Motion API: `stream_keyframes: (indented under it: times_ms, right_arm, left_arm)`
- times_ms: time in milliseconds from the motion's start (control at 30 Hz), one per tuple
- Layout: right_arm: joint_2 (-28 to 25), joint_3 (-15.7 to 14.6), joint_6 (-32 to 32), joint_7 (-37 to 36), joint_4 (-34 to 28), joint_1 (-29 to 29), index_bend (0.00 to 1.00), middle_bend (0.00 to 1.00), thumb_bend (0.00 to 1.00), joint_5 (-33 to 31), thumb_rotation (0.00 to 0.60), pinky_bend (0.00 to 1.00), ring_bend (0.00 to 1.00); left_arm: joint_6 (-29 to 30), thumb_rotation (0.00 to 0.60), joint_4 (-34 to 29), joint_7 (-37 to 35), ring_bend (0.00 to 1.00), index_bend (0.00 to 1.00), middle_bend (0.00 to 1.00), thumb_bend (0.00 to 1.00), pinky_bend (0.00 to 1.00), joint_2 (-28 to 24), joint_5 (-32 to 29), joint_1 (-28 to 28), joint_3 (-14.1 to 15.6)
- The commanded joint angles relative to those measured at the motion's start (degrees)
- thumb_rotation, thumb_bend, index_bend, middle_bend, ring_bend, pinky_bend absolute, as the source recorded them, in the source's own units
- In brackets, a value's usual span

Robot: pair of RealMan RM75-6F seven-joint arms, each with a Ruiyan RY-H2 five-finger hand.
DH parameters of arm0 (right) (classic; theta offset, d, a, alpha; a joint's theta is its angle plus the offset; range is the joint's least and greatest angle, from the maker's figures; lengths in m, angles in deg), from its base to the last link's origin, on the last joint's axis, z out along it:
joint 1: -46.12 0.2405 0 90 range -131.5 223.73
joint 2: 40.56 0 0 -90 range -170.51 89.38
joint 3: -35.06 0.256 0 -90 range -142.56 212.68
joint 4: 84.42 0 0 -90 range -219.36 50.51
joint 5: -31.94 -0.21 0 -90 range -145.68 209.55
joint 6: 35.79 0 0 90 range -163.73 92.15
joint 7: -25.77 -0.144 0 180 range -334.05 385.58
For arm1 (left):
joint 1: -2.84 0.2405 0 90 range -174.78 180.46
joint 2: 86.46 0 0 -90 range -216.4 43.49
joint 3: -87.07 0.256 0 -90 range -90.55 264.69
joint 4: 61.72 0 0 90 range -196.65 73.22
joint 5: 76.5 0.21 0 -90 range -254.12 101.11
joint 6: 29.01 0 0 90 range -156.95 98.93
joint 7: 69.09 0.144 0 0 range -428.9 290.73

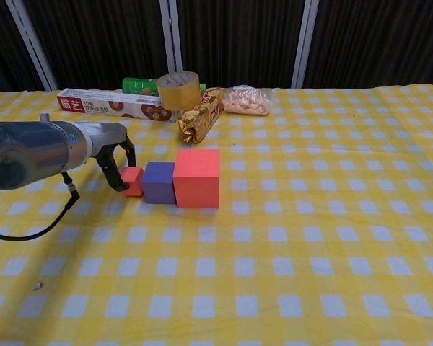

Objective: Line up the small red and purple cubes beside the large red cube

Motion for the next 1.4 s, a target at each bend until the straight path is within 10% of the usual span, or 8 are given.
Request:
stream_keyframes:
  times_ms: [33, 433, 767, 1400]
  right_arm:
    - [0.0, 0.0, 0.0, 0.0, 0.0, 0.0, 0.0, 0.0, 0.31, 0.0, 0.6, 0.0, 0.0]
    - [0.1, -0.2, -0.4, 0.2, 0.1, -0.2, 0.0, 0.0, 0.31, 0.4, 0.6, 0.0, 0.0]
    - [0.2, -0.2, -0.3, 0.6, -0.1, -0.1, 0.0, 0.0, 0.31, 0.4, 0.6, 0.0, 0.0]
    - [0.1, -0.1, -0.3, 0.3, -0.1, -0.1, 0.0, 0.0, 0.31, 0.3, 0.6, 0.0, 0.0]
  left_arm:
    - [-0.4, 0.6, -0.4, 0.1, 0.0, 0.31, 0.0, 0.35, 0.0, -0.5, -0.1, 0.3, 0.2]
    - [-2.7, 0.6, -8.1, -2.6, 0.0, 0.19, 0.0, 0.35, 0.0, -8.0, 4.1, 4.2, 3.5]
    - [-7.2, 0.6, -11.6, -3.2, 0.0, 0.16, 0.0, 0.57, 0.0, -14.5, 6.5, 5.5, 7.4]
    - [-10.8, 0.6, -12.0, -4.1, 0.0, 0.16, 0.0, 0.58, 0.0, -13.7, 6.4, 2.6, 11.4]
